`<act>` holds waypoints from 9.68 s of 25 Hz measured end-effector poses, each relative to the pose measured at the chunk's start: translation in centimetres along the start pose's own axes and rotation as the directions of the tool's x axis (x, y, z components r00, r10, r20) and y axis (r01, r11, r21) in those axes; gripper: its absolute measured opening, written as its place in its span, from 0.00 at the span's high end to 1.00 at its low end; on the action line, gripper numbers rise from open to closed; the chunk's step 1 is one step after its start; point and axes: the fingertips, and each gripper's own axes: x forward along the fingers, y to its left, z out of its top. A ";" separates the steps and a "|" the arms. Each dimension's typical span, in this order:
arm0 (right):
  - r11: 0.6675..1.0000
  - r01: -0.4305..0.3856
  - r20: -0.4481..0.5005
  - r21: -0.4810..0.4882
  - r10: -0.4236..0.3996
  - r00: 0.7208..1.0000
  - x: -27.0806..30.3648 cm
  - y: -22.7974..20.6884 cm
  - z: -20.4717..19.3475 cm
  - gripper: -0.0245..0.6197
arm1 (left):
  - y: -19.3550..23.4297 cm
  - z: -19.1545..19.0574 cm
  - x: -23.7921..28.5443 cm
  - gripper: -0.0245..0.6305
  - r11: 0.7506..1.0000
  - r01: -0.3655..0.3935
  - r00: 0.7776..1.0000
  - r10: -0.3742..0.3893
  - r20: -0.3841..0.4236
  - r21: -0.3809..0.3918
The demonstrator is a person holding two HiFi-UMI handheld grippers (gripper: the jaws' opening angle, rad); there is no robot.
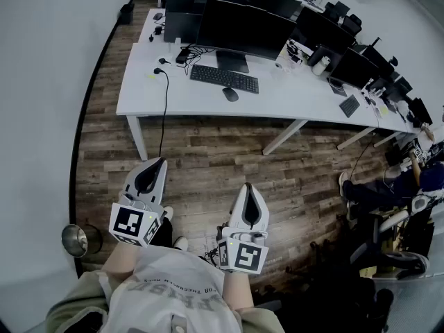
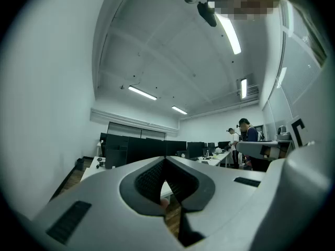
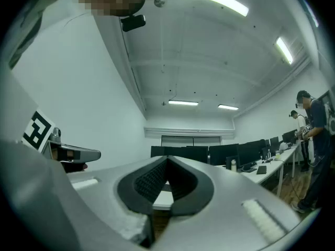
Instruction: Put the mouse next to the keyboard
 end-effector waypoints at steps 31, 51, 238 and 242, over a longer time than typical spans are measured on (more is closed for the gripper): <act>0.975 -0.165 0.080 0.150 0.154 0.985 -3.4 -2.1 0.9 0.42 | -3.9 -0.1 -1.3 0.47 0.998 0.039 0.999 -0.040 -0.022 -0.040; 0.985 -0.091 -0.015 0.145 0.094 0.995 3.9 -6.9 -3.1 0.38 | -1.1 -2.7 8.5 0.38 0.996 0.056 0.991 -0.063 -0.117 -0.065; 0.990 -0.094 -0.839 0.102 0.136 0.527 61.5 -41.2 -50.0 0.50 | 5.3 -15.9 72.8 0.37 0.991 -0.112 0.893 0.068 -0.445 -0.072; 0.991 -0.090 -0.852 0.098 0.130 0.507 61.4 -41.2 -50.7 0.50 | 5.5 -16.2 73.0 0.37 0.991 -0.117 0.889 0.074 -0.453 -0.067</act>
